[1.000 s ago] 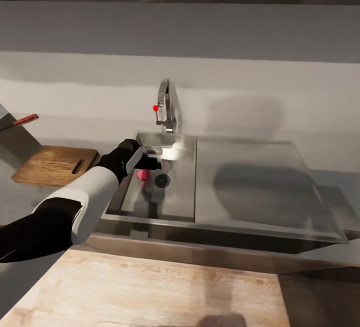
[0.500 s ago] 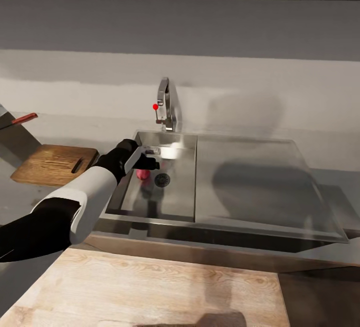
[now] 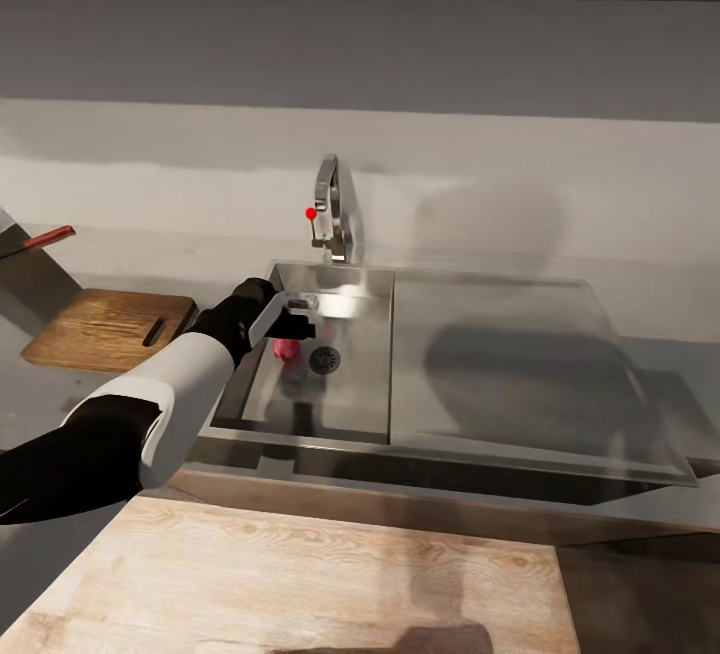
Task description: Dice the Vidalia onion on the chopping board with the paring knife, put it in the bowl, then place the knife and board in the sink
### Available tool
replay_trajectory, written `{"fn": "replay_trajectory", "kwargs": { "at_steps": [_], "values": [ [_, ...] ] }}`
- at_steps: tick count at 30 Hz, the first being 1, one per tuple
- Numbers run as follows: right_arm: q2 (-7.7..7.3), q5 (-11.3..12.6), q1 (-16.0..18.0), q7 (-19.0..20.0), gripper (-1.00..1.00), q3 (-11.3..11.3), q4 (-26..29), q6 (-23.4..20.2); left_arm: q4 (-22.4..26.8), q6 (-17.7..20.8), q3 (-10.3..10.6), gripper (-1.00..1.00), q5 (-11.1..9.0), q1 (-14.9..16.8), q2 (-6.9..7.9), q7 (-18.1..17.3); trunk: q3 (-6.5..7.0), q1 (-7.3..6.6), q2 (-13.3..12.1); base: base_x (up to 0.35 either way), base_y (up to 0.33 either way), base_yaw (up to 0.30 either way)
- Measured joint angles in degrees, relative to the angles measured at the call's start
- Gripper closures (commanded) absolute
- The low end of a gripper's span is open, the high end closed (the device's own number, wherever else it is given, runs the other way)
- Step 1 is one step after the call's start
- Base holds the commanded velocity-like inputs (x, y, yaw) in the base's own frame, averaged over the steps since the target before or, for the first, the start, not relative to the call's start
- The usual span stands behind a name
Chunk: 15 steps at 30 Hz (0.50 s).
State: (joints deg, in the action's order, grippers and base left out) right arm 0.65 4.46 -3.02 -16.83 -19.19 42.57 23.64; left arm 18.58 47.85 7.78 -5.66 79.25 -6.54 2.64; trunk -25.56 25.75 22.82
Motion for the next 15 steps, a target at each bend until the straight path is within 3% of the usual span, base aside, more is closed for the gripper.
{"fn": "replay_trajectory", "kwargs": {
  "at_steps": [15],
  "values": [
    [0.00,0.00,0.02,0.02,-1.00,0.00,0.00,-0.07,-0.10,0.00,0.01,-1.00,0.03,0.00,0.00,0.14,-0.02,0.00,0.00,0.000,0.000,0.000]
  ]
}}
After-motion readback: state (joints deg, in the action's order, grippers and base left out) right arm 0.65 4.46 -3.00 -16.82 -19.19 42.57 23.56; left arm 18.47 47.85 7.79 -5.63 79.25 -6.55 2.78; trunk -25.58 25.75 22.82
